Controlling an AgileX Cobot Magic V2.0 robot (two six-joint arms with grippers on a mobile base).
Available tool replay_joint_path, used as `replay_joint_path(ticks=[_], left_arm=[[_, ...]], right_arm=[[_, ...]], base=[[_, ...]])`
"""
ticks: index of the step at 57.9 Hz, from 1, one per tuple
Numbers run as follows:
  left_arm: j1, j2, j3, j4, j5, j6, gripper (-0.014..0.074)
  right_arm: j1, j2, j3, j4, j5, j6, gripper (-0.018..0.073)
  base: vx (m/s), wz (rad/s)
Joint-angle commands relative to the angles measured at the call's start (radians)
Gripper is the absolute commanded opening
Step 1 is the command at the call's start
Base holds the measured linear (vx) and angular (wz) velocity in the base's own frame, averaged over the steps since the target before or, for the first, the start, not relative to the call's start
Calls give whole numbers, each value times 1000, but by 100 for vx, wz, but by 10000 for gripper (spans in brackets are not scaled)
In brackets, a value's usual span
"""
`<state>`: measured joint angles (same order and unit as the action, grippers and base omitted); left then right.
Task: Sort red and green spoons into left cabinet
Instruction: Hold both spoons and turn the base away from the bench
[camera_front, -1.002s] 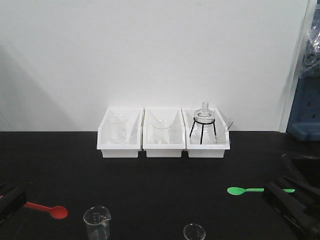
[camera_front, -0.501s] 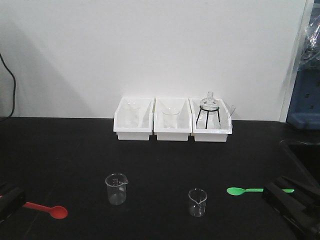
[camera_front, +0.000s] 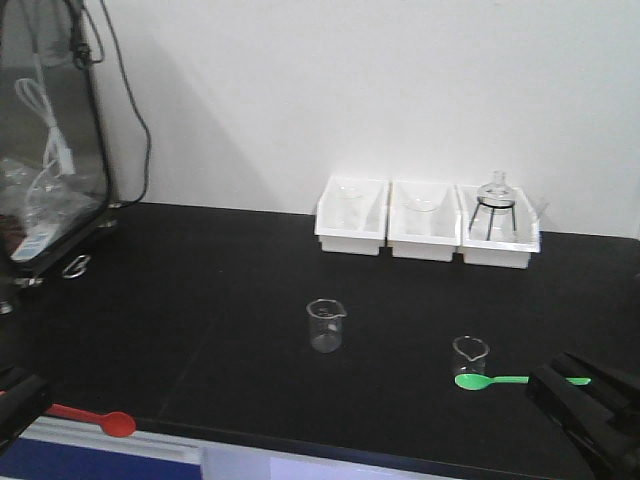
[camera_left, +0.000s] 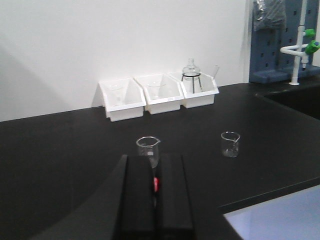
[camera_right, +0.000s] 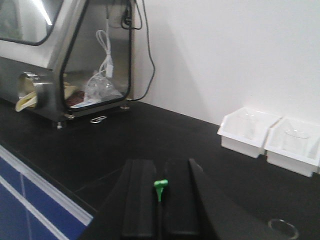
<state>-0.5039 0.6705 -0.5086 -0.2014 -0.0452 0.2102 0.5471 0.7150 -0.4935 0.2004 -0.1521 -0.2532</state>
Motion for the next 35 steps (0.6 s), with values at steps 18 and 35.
replay_joint_path(ticks=[18, 35], left_arm=[[-4, -1, -36, -1, -74, -5, 0], [-4, -2, -36, -1, -74, -5, 0]], right_arm=[[3, -6, -36, -10, -73, -13, -1], [3, -6, -36, -10, -73, -13, -1]], base=[[-17, 65], [-11, 81]])
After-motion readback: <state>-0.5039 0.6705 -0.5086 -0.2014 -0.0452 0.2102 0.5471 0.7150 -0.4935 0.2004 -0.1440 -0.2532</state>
